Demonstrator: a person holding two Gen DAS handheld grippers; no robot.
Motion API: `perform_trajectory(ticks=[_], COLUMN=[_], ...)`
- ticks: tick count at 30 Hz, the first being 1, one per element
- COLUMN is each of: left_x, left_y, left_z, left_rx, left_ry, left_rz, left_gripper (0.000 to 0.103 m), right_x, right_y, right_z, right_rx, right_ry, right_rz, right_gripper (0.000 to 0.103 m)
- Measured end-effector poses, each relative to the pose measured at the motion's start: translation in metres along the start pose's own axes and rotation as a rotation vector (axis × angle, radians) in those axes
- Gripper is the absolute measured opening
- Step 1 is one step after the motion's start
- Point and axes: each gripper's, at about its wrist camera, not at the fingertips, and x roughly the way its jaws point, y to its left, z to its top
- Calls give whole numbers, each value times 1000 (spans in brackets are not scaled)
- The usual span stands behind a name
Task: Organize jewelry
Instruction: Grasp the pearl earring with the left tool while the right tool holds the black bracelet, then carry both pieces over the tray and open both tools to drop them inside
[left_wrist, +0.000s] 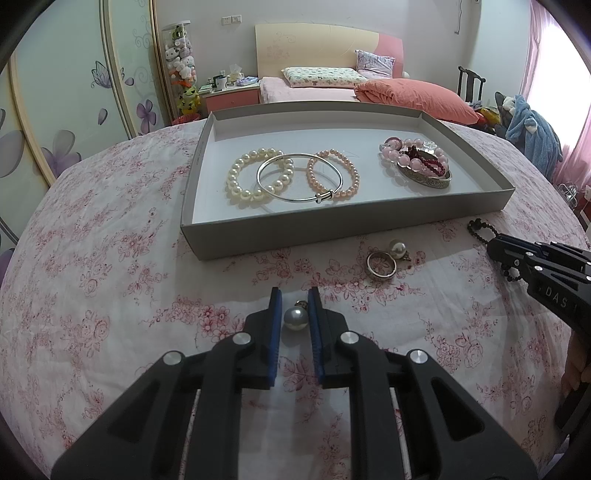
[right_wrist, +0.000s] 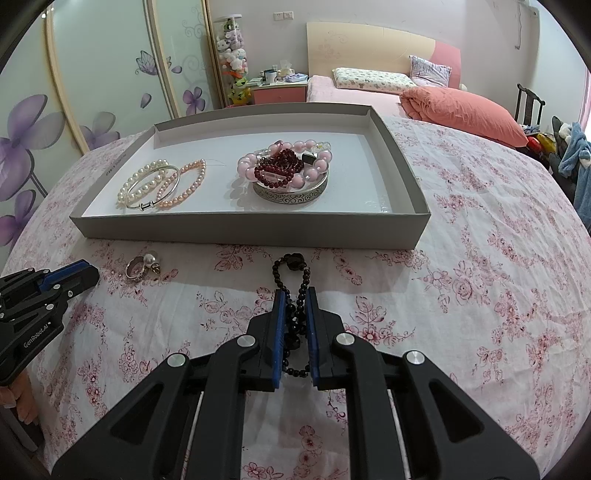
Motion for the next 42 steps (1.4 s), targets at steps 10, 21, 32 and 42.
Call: perform_trajectory(ticks=[10,21,32,42], left_x=[-6,-71,-121,-133], left_y=[7,11,-5,-17], left_z=[-3,-9,-6,8], left_rx=[-40,-96,-66,-42], left_ry=[-14,-237,-425,-495], left_rz=[-40,-82,-5,33], left_gripper=[14,14,14,14], right_x=[-25,-91,-129,-140], right_y=[-6,2,20,28], right_z=[-9,-4,0,8], right_rx=[72,83,22,-14], right_ry=[-82,-303,-490,-585], right_rz=[90,142,110,65], right_gripper=[11,11,11,11])
